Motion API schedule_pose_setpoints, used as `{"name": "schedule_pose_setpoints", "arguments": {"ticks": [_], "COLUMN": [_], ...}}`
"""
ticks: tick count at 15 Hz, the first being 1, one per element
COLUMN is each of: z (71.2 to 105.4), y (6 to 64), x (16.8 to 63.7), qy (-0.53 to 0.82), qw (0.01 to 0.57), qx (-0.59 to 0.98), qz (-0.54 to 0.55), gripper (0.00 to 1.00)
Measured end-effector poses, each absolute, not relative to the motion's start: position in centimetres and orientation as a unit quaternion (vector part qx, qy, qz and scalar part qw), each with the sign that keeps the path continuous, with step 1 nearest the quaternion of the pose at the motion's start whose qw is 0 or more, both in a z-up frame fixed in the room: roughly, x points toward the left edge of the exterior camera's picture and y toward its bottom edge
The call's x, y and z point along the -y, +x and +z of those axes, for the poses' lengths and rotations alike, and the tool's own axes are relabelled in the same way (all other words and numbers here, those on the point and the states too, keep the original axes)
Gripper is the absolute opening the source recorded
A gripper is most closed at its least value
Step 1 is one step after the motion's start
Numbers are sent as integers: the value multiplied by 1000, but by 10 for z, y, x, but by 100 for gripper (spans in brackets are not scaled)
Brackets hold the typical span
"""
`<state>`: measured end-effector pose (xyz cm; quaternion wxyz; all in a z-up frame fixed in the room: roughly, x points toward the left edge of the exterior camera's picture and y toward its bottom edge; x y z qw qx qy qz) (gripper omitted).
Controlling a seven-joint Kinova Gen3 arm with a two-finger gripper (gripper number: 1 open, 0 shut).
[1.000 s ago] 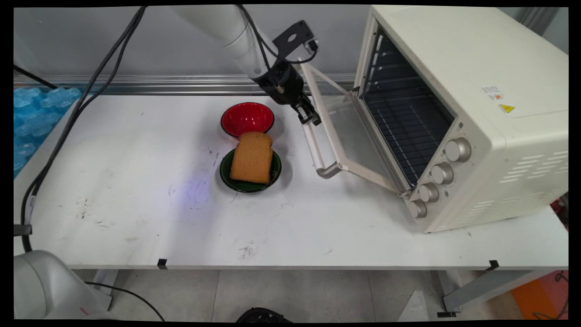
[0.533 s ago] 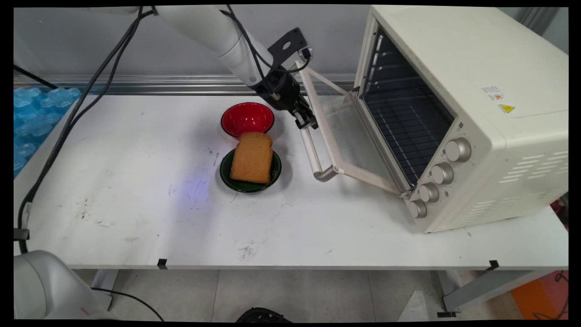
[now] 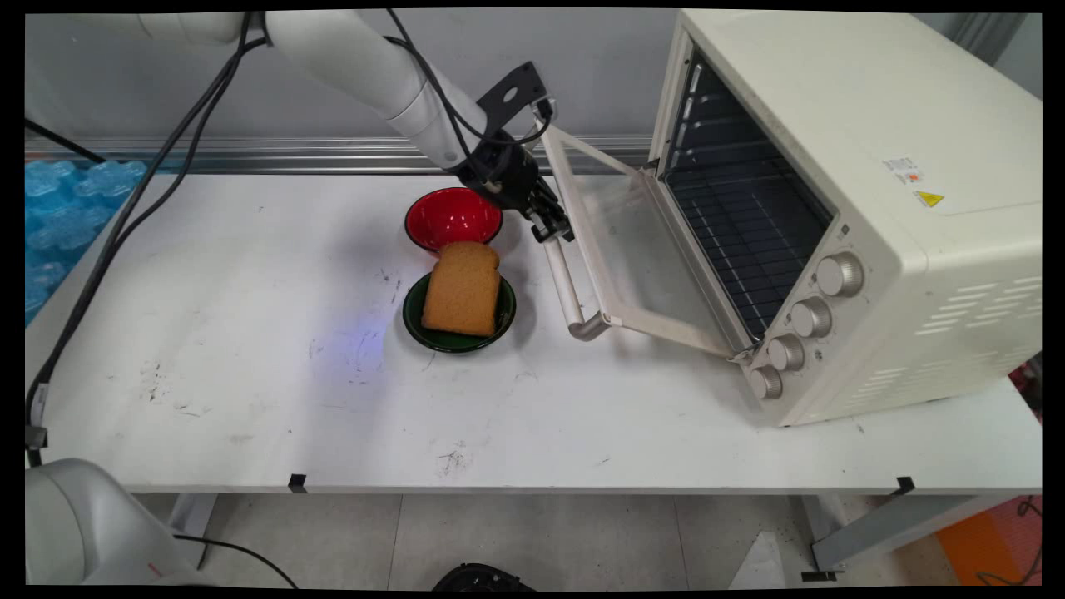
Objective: Open the oven
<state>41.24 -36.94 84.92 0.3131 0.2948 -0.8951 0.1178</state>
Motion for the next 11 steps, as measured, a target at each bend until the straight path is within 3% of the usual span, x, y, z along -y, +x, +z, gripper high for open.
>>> {"name": "schedule_pose_setpoints", "arguments": {"ticks": [11], "z": [843], "y": [431], "x": [362], "qy": [286], "qw": [319], "qx": [896], "qz": [114], "gripper": [0]}}
